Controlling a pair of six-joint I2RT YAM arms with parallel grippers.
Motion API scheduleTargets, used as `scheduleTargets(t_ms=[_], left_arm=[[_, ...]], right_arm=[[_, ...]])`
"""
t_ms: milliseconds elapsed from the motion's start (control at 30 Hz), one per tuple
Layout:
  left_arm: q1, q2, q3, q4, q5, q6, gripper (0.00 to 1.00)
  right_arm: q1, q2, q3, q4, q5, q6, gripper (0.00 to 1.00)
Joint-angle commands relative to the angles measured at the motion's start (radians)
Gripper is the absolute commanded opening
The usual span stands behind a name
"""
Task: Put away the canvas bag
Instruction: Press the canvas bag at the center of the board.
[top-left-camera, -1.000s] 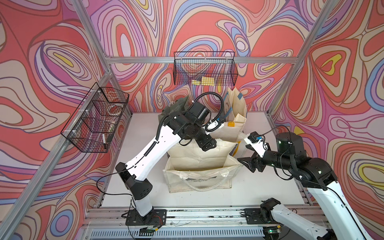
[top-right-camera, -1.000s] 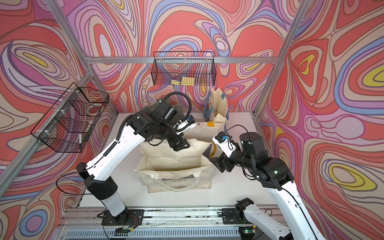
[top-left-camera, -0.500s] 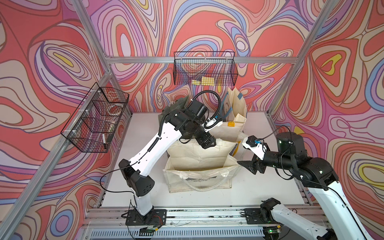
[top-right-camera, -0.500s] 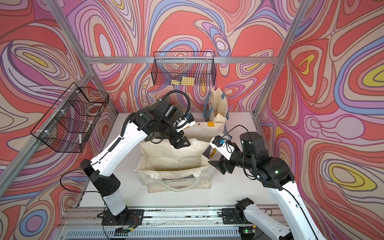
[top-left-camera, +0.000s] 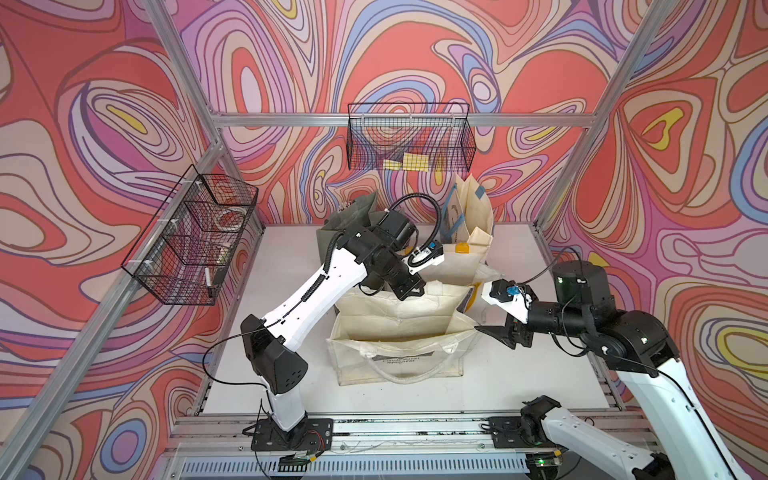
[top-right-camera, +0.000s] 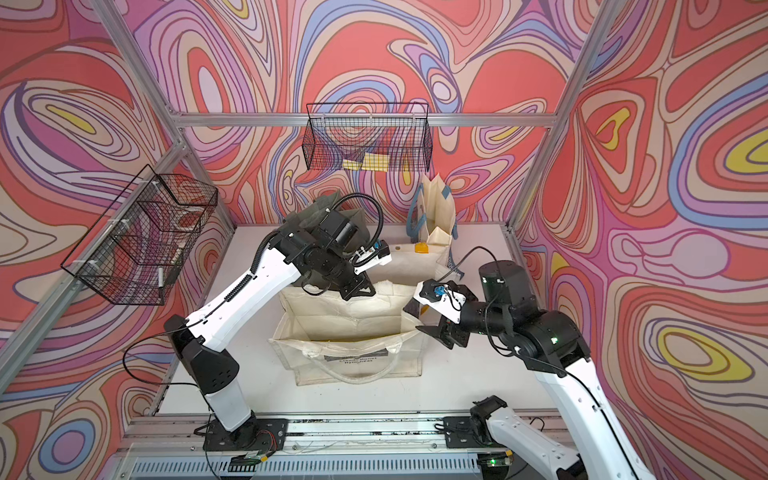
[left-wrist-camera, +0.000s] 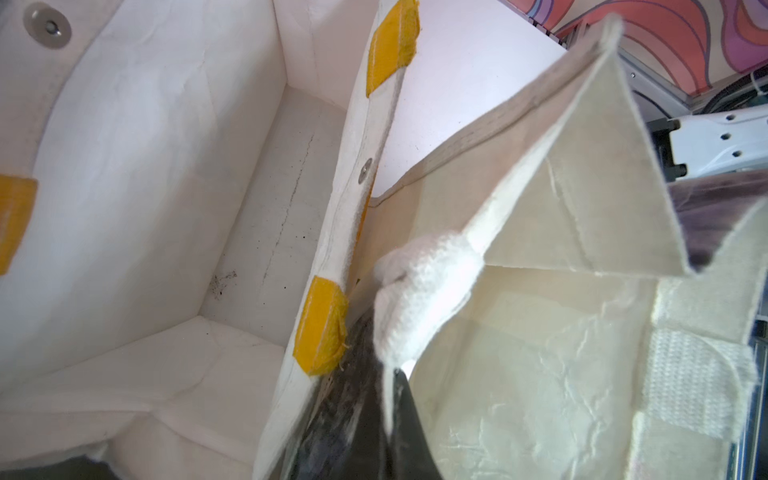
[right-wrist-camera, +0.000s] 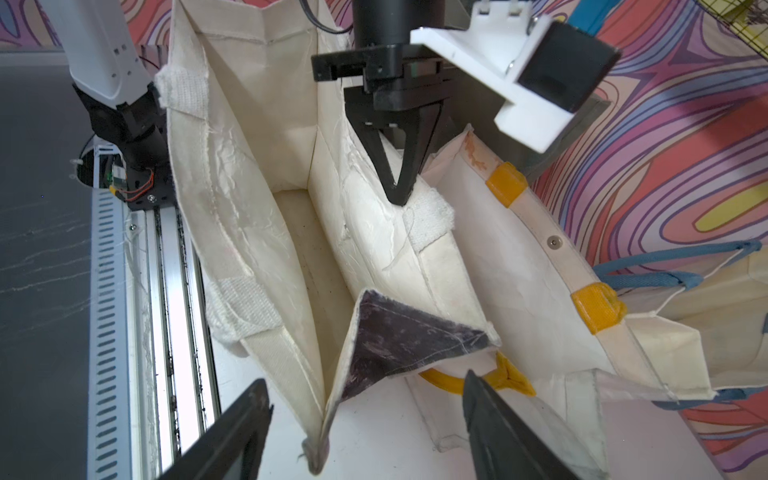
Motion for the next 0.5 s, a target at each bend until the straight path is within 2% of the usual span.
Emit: scheduleTargets(t_ms=[0,167,467], left_arm=[[0.000,-0.082,-0.040,0.044,-0.017,-0.024,0.00],[0.000,-0.147,-0.093,0.106,-0.043,-0.052,0.00],[0.018,-0.137,-0.083,0.052,-0.092,-0.054,0.00]], right_arm=[[0.027,0.012,0.028,-0.038,-0.011,-0.082,0.71],[0.065,0.025,0.030,-0.021,-0.029,-0.121,0.57],[0.147,0.029,0.018,0.010,-0.050,-0.210,0.52]])
